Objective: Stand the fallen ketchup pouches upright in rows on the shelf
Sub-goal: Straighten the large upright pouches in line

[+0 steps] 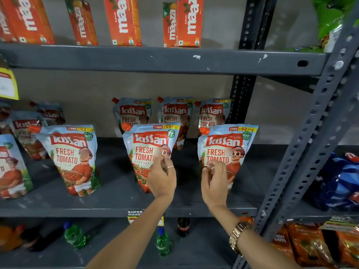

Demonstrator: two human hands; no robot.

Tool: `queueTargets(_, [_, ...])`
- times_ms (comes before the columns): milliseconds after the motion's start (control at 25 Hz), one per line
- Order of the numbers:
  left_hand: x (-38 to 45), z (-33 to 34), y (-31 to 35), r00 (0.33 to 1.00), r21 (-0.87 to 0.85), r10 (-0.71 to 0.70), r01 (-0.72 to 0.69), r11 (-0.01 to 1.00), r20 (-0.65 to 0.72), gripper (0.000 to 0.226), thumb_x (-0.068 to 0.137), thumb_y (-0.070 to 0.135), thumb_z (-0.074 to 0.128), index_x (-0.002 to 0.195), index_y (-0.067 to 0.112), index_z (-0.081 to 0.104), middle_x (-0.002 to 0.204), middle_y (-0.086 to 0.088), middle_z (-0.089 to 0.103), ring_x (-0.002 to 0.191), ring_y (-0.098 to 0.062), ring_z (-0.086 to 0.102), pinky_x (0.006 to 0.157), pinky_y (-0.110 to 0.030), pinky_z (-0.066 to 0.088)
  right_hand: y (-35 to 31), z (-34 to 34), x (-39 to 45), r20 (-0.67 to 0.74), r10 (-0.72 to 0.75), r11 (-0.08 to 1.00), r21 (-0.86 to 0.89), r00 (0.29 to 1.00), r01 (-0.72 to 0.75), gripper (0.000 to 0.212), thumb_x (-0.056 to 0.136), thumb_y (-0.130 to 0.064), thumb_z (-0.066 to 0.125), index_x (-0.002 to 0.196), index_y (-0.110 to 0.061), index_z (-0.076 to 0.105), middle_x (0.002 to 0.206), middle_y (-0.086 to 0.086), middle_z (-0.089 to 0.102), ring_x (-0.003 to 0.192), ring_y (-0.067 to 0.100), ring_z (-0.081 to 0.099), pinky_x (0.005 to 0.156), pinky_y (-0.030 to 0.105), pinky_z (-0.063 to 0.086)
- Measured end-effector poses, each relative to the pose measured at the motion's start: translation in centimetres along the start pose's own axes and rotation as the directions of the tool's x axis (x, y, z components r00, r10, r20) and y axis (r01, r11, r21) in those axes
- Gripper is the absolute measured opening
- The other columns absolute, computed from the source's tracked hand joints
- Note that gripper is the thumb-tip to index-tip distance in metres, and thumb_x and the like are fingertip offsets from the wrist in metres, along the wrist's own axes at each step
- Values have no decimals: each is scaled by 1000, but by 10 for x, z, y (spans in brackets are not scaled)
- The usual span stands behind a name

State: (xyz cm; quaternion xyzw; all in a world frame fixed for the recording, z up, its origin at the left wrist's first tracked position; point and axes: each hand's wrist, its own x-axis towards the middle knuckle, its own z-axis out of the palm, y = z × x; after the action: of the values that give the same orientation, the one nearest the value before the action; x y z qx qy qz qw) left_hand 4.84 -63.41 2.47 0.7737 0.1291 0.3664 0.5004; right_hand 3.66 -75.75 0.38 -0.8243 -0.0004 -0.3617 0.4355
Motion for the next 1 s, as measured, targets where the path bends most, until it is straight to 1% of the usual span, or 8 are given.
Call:
queueTargets(120, [18, -19, -19, 988, 77, -119, 127, 989, -102, 27, 91, 31, 50, 97, 5, 57, 87, -11, 67, 74, -28, 59, 61, -26, 41, -9, 25, -5, 132, -5, 991, 131, 991, -12, 18, 88, -13, 50, 105, -8, 52, 94, -2, 49, 74, 9, 45, 73, 28, 44])
queueTargets(200, [30, -34, -34, 982, 64, -173, 178, 982, -71, 28, 88, 34, 56, 100, 8, 53, 92, -11, 65, 82, -31, 62, 67, -34, 50, -15, 39, -7, 207, 9, 985, 167, 978, -45, 21, 89, -13, 51, 110, -9, 50, 97, -1, 49, 73, 6, 46, 73, 28, 43])
queueTargets(280, [40, -44, -50, 970, 9, -242, 242, 970, 4, 41, 83, 36, 62, 112, 9, 50, 103, -10, 59, 93, -30, 60, 77, -40, 53, -18, 54, -9, 301, 47, 982, 161, 952, -100, 30, 91, -18, 52, 119, -8, 47, 107, 2, 52, 81, 8, 51, 78, 28, 44])
queueTargets(400, [55, -53, -69, 911, -106, -325, 361, 927, 255, 62, 82, 39, 63, 134, 12, 41, 132, -9, 52, 116, -25, 54, 98, -42, 48, -28, 77, -13, 476, 101, 962, 176, 874, -208, 48, 91, -33, 51, 132, -12, 38, 128, 6, 54, 115, 17, 52, 98, 33, 45])
queueTargets(520, [64, -61, -73, 728, -102, -351, 497, 862, 589, 47, 88, 43, 52, 130, 22, 47, 133, -6, 57, 111, -16, 54, 100, -34, 44, -40, 93, -18, 608, 167, 887, 250, 776, -387, 39, 90, -36, 52, 124, -26, 37, 130, 4, 55, 119, 17, 53, 102, 37, 46])
queueTargets(600, [69, -64, -75, 679, -46, -346, 488, 872, 648, 46, 88, 46, 50, 130, 26, 47, 133, -2, 56, 113, -16, 53, 102, -33, 41, -44, 95, -20, 612, 187, 860, 276, 769, -428, 32, 90, -34, 52, 118, -31, 36, 123, 1, 56, 117, 17, 55, 100, 35, 47])
queueTargets(840, [62, -62, -72, 649, -38, -301, 454, 890, 698, 53, 86, 52, 50, 133, 31, 42, 137, 0, 52, 128, -19, 46, 107, -34, 36, -35, 82, -20, 563, 211, 859, 283, 799, -426, 28, 89, -33, 56, 113, -33, 42, 117, 0, 60, 113, 16, 57, 98, 37, 48])
queueTargets(1000, [47, -57, -58, 645, -47, -284, 445, 894, 709, 49, 88, 49, 48, 132, 28, 42, 138, -3, 51, 127, -21, 46, 104, -33, 36, -31, 69, -25, 510, 228, 849, 313, 829, -426, 29, 90, -31, 53, 116, -33, 39, 117, 0, 59, 108, 13, 57, 94, 31, 46])
